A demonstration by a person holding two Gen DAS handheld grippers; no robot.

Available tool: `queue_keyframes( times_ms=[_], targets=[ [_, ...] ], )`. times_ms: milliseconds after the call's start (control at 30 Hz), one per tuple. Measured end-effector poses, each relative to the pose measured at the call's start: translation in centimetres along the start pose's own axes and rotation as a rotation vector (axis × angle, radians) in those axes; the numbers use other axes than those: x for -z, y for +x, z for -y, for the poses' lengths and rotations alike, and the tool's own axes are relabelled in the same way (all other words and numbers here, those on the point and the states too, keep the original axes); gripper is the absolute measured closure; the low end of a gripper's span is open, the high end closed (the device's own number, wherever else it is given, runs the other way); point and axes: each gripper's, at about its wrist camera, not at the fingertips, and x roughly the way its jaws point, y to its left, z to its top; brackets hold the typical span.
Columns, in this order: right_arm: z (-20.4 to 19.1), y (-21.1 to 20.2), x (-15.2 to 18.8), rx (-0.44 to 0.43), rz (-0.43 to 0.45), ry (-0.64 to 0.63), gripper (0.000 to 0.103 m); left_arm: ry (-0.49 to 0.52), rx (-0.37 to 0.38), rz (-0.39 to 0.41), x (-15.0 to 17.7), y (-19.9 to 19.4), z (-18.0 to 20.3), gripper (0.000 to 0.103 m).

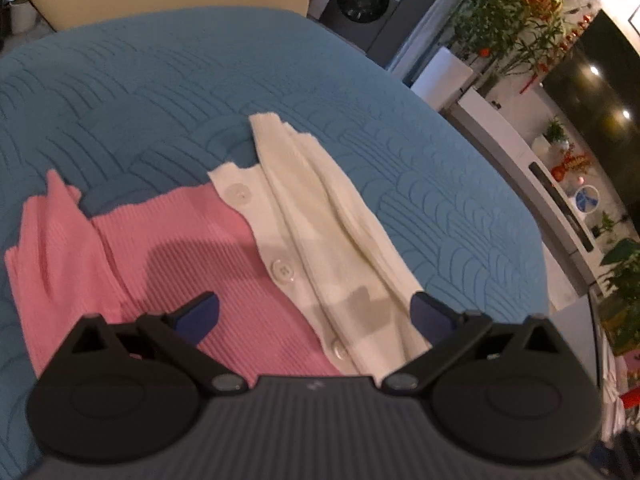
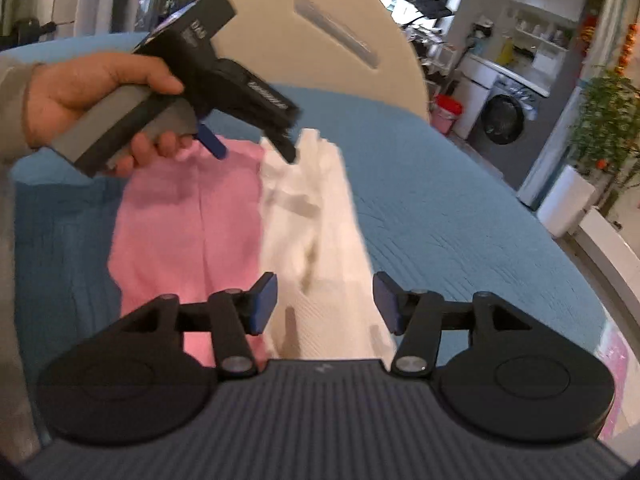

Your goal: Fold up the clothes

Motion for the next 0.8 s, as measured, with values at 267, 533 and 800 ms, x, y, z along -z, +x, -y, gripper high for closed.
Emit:
queue_keyframes(
  times_ms=[267, 533, 800],
  targets=[
    [0.9, 7.1, 2.3, 0.162, -0.088, 0.075, 0.056, 0.1, -0.011, -0.036, 1.0, 1.6, 0.9, 0.0],
    [3.2, 3.0, 2.9, -0.074, 0.183, 0.277, 0.05, 0.084, -0.054, 0.037, 0.0, 0.5, 0.4, 0.0],
    [-0.7, 7.1, 3.0, -0.43, 0.057, 0.352, 0.051, 0.114, -0.112, 0.035, -0.2, 0.0, -0.4, 0.0]
  ],
)
